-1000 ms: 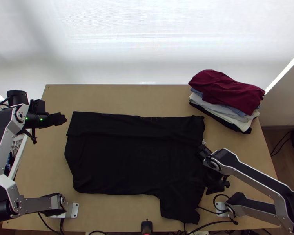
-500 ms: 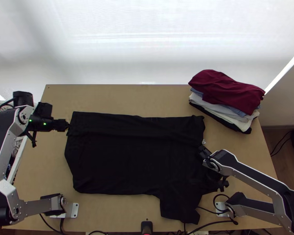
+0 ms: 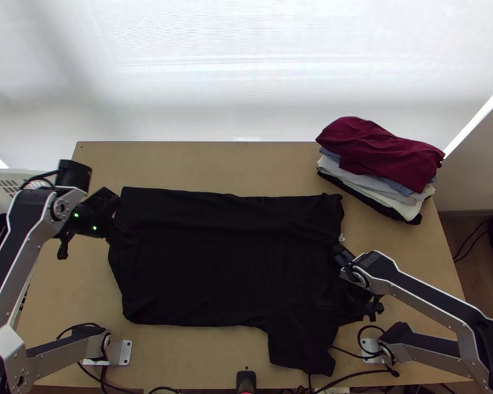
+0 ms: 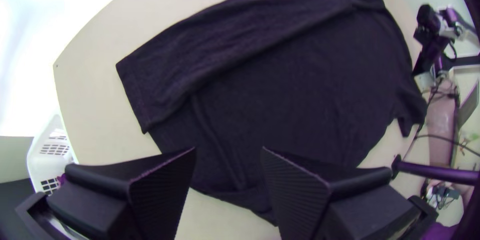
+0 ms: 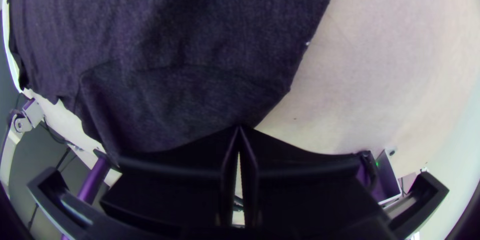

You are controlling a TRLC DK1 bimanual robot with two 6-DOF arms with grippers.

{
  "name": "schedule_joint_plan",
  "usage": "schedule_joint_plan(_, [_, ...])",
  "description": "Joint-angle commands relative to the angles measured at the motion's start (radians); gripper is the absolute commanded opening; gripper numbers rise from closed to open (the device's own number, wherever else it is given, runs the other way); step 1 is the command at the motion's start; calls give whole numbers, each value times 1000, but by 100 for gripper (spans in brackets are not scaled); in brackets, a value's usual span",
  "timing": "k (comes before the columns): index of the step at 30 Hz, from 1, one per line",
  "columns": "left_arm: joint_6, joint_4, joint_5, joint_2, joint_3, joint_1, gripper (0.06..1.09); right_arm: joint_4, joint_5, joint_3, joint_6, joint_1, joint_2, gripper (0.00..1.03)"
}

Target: Fold the t-shirt

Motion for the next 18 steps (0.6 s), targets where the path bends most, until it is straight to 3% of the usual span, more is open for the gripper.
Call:
schedule_joint_plan(1, [74,-75,-98,-31,-56,-80,71,0,5,-16,-12,-9,-12,3])
schedule_joint_plan(3, [47,-133,-154,-22,-89,-128,70,0,5,-15,-12,-11,-12,3])
schedule_joint_plan(7, [-136,-157,-262,20,-166,-274,70,0,5,-13,-11,-11,-11,3])
schedule_joint_plan(11, [-263,-118,-303,17,-229,-416,69,0,5,-15,-8,-11,-11,3])
schedule_joint_plan(18, [-320,-96,-354,29,-316,-580,69,0,5,-12,-8,-11,-12,3])
